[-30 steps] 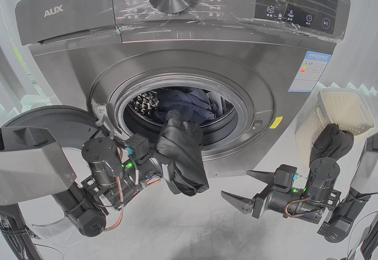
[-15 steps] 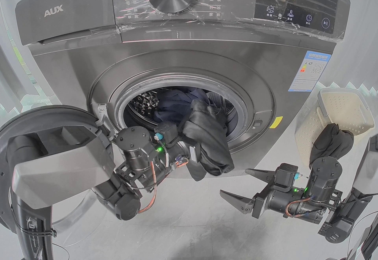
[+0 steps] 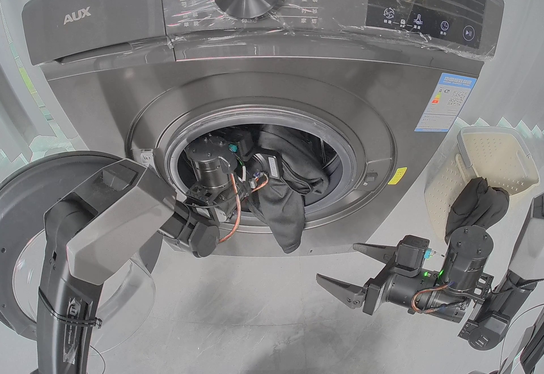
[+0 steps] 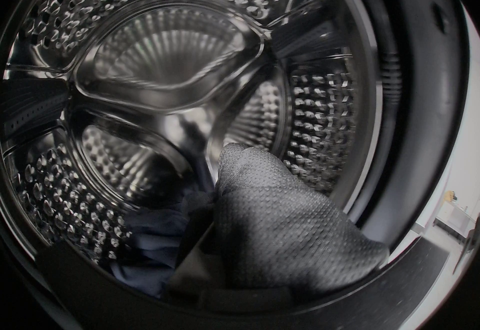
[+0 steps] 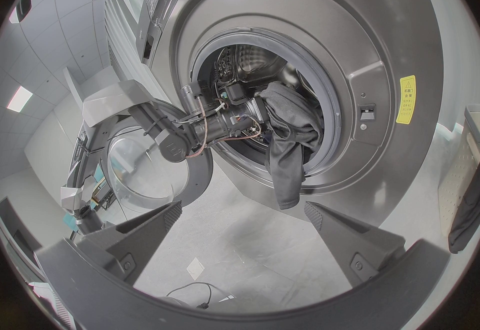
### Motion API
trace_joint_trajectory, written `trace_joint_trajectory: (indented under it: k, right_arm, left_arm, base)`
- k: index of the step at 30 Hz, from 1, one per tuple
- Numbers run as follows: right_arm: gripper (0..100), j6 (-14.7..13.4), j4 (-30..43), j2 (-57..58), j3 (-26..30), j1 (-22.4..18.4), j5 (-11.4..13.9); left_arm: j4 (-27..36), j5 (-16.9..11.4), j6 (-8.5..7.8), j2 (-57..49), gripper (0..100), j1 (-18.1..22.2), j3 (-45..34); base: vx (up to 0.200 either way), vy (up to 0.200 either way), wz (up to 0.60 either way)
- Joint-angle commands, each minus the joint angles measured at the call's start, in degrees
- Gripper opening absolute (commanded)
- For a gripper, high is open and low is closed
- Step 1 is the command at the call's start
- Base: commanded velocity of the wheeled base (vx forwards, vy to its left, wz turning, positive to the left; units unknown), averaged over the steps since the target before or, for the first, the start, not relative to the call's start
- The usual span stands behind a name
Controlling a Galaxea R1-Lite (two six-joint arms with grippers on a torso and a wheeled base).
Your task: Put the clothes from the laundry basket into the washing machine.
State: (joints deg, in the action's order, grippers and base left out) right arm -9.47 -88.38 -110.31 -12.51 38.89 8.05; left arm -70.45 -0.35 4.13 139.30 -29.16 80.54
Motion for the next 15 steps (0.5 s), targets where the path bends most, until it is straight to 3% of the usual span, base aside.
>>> trace_joint_trajectory:
  k: [1, 4, 15]
  right_arm:
    - [100, -0.02, -0.04, -0.61, -0.06, 0.05, 0.04]
    - [100, -0.02, -0.04, -0.69, -0.06, 0.05, 0.04]
    - [100, -0.02, -0.04, -1.75, -0.24, 0.05, 0.04]
  left_arm:
    - [2.16, 2.46, 0.17, 3.96, 0, 2.88, 7.35]
    - [2.69, 4.48, 0.17, 5.10, 0, 2.88, 11.57]
    - [5.85, 7.30, 0.26, 11.43, 0, 1.03, 24.66]
  base:
    - [0.000, 0.000, 0.00]
    - [0.000, 0.000, 0.00]
    - [0.000, 0.000, 0.00]
